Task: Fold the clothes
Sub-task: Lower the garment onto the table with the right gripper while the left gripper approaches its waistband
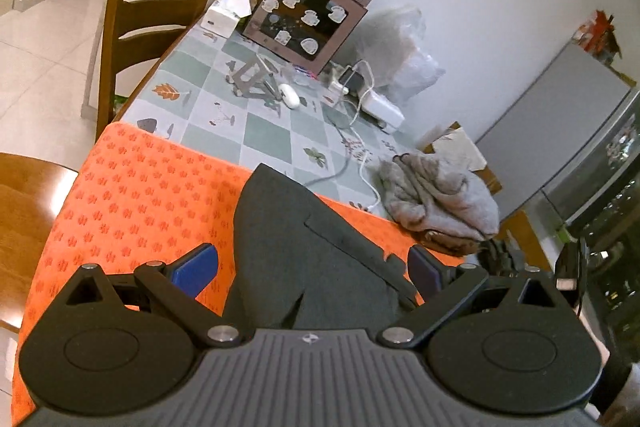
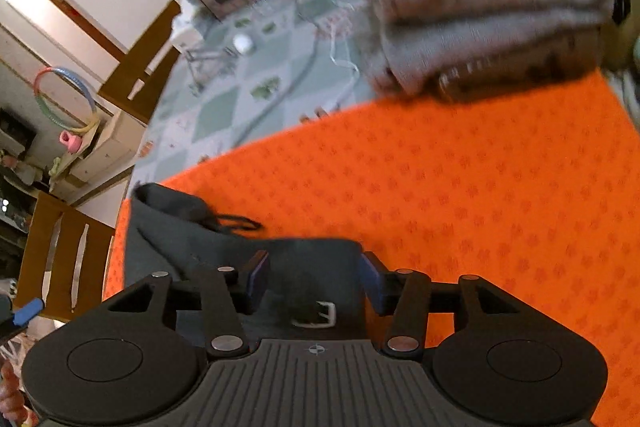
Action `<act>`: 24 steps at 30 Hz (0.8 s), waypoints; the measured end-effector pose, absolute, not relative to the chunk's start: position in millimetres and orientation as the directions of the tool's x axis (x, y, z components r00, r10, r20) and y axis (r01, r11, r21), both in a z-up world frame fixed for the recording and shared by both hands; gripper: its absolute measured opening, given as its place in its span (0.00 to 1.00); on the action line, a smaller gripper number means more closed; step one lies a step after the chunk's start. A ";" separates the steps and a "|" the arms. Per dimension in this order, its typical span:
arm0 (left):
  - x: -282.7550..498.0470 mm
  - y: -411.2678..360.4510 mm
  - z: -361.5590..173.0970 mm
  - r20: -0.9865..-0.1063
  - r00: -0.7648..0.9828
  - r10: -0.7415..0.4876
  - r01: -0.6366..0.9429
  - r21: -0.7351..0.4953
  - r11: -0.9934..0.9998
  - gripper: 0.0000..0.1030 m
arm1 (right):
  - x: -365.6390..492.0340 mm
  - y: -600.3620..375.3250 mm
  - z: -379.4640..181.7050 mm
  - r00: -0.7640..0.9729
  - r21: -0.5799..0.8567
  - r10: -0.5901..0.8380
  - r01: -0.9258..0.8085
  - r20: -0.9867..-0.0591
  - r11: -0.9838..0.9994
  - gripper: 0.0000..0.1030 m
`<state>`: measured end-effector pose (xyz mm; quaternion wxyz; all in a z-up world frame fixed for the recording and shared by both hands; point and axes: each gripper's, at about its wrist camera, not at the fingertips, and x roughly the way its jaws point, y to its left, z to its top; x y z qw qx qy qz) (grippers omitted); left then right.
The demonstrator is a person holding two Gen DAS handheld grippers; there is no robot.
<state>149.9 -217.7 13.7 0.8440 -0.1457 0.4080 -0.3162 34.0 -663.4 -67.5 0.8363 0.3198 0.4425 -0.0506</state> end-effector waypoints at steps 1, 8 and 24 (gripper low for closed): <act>155.1 -222.4 11.5 -0.604 0.467 -0.646 0.412 -0.498 0.763 0.98 | 34.6 -663.6 -74.6 0.599 0.500 0.211 0.371 -0.773 0.782 0.56; 190.9 -241.9 -8.3 -0.652 0.438 -0.620 0.396 -0.479 0.783 0.98 | 42.3 -660.0 -115.5 0.565 0.542 0.270 0.395 -0.780 0.742 0.59; 292.2 -282.4 -64.0 -0.699 0.228 -0.677 0.465 -0.533 0.707 0.99 | 63.1 -654.7 -138.8 0.552 0.559 0.288 0.421 -0.783 0.714 0.24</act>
